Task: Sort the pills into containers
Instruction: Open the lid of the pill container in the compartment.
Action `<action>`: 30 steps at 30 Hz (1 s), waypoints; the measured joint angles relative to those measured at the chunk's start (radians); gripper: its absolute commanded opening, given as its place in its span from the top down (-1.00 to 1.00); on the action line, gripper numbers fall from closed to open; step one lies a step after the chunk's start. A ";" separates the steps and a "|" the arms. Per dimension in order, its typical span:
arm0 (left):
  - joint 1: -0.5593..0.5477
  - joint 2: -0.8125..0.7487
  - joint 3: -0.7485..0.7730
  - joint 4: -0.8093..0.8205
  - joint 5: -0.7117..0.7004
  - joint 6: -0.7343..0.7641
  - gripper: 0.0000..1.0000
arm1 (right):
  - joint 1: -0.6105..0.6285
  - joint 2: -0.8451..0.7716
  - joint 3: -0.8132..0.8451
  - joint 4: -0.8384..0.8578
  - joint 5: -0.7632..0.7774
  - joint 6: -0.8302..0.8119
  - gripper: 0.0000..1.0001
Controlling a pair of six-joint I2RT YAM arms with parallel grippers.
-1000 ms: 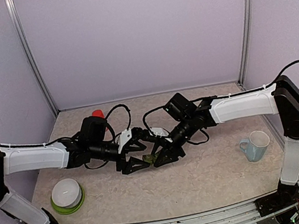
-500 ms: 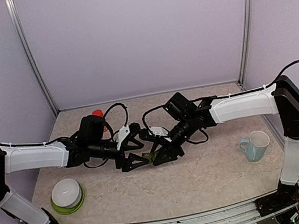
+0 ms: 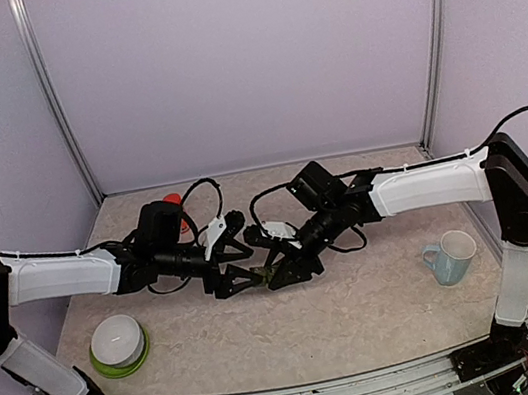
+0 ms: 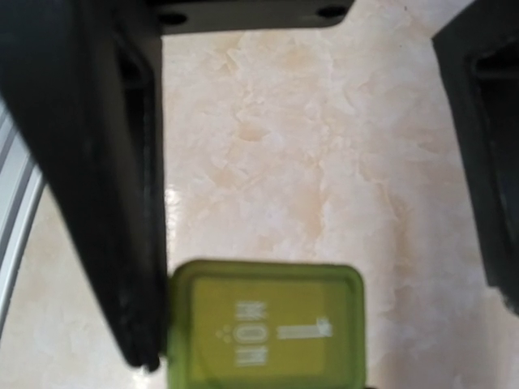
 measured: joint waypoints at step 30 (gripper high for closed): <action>0.065 0.090 0.030 0.064 -0.166 -0.080 -0.53 | 0.024 0.022 0.000 -0.024 -0.008 -0.007 0.34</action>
